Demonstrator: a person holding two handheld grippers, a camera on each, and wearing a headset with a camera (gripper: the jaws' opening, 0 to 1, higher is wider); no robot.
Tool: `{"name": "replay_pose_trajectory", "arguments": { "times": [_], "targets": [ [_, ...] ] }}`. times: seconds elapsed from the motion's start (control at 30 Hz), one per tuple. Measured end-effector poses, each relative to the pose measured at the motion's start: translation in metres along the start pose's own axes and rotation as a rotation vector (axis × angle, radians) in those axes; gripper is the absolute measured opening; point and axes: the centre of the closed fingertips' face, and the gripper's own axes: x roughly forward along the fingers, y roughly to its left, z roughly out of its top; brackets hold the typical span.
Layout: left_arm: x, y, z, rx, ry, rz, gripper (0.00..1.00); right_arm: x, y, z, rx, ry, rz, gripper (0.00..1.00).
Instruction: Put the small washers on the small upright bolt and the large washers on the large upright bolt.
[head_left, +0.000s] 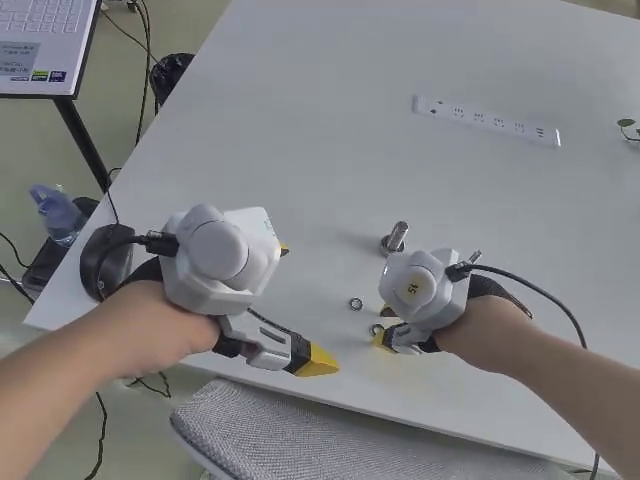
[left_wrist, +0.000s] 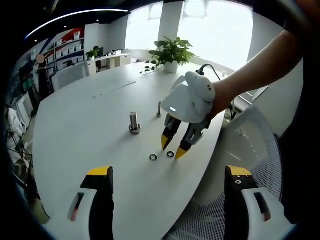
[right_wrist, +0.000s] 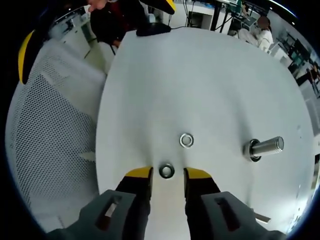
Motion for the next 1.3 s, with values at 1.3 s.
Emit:
{"name": "replay_pose_trajectory", "arguments": {
  "times": [1.3],
  "targets": [
    [-0.0025, 0.0033, -0.0050, -0.002, 0.003, 0.001, 0.89, 0.0007, 0.0007, -0.0027, -0.105, 0.056, 0.033, 0.15]
  ]
}}
